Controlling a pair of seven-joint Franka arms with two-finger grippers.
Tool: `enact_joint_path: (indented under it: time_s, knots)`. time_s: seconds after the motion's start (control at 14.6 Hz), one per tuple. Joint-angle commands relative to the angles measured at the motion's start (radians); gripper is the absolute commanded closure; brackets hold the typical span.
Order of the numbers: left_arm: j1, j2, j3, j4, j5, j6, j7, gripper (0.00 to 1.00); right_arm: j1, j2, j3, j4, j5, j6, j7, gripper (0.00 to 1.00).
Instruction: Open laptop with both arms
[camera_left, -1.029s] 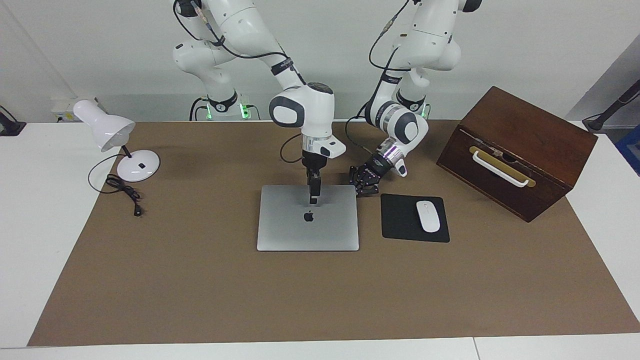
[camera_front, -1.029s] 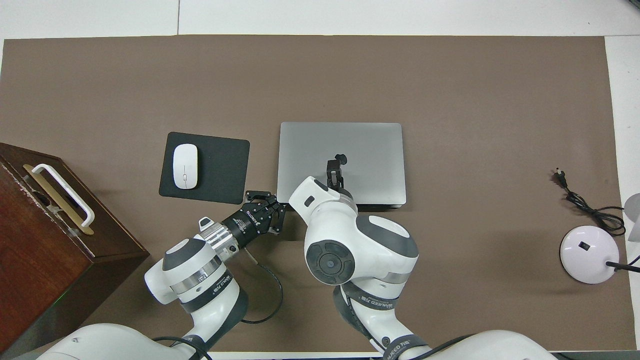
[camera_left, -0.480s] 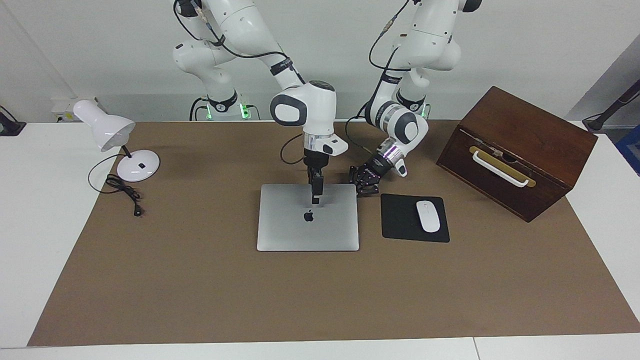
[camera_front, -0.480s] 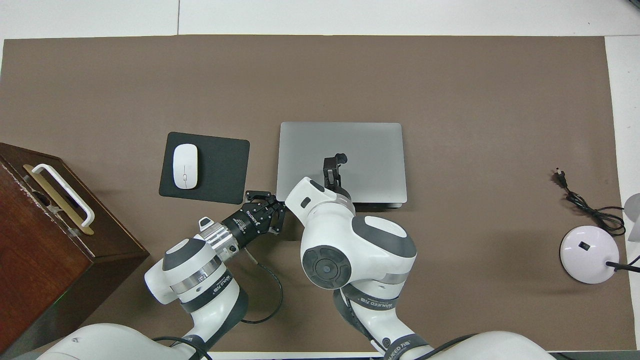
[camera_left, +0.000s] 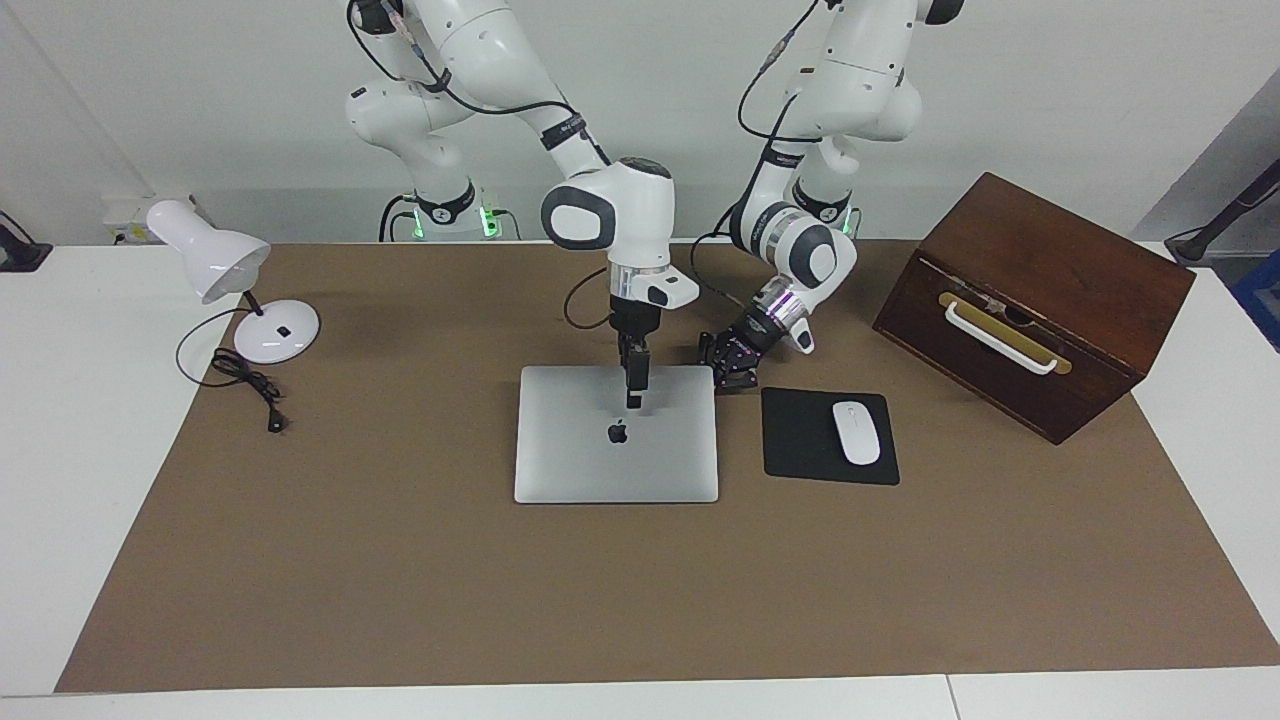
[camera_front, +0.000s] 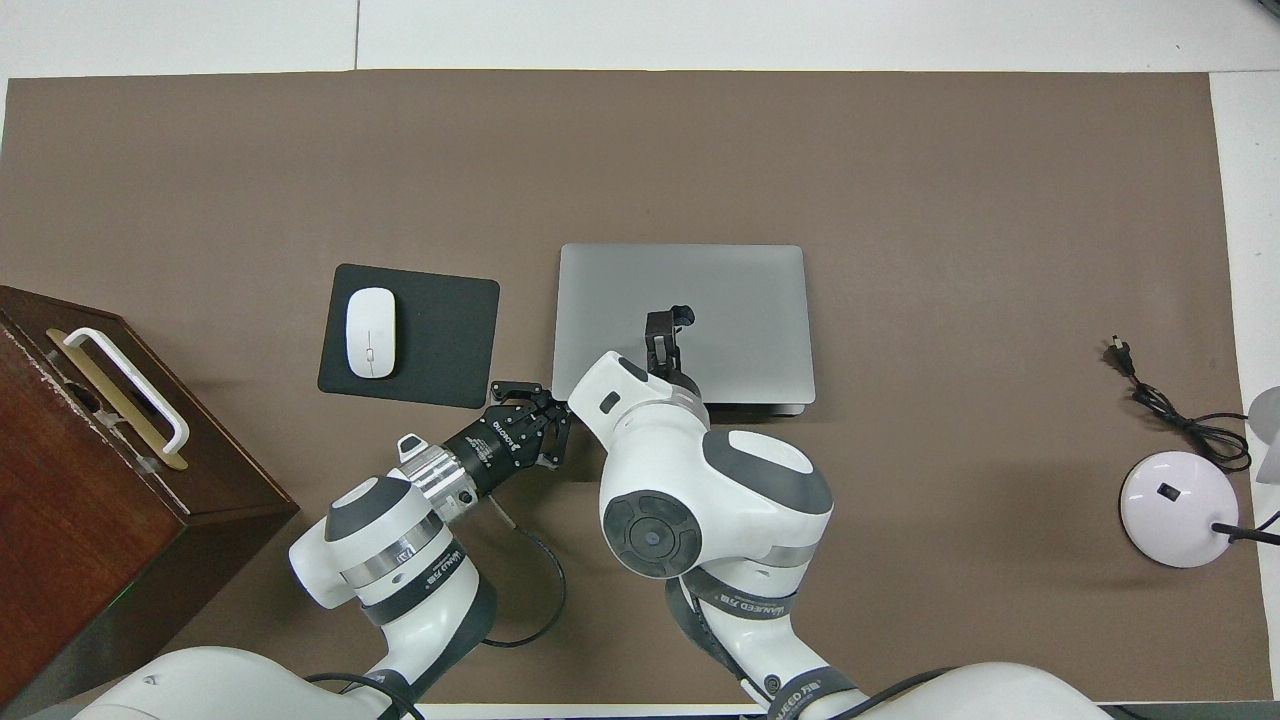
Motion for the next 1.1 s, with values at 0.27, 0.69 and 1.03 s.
enact_joint_path:
  time_s: [0.27,0.69,1.03]
  knots:
    - [-0.013,0.036,0.01,0.014,-0.026,0.027,0.027,1.0,-0.038,0.039,0.005,0.073,-0.055,0.014,0.027,0.0]
    - [-0.014,0.036,0.01,0.014,-0.025,0.027,0.027,1.0,-0.039,0.052,0.005,0.108,-0.074,-0.007,0.027,0.0]
    - [-0.014,0.036,0.01,0.014,-0.025,0.027,0.027,1.0,-0.038,0.055,0.005,0.126,-0.075,-0.02,0.026,0.0]
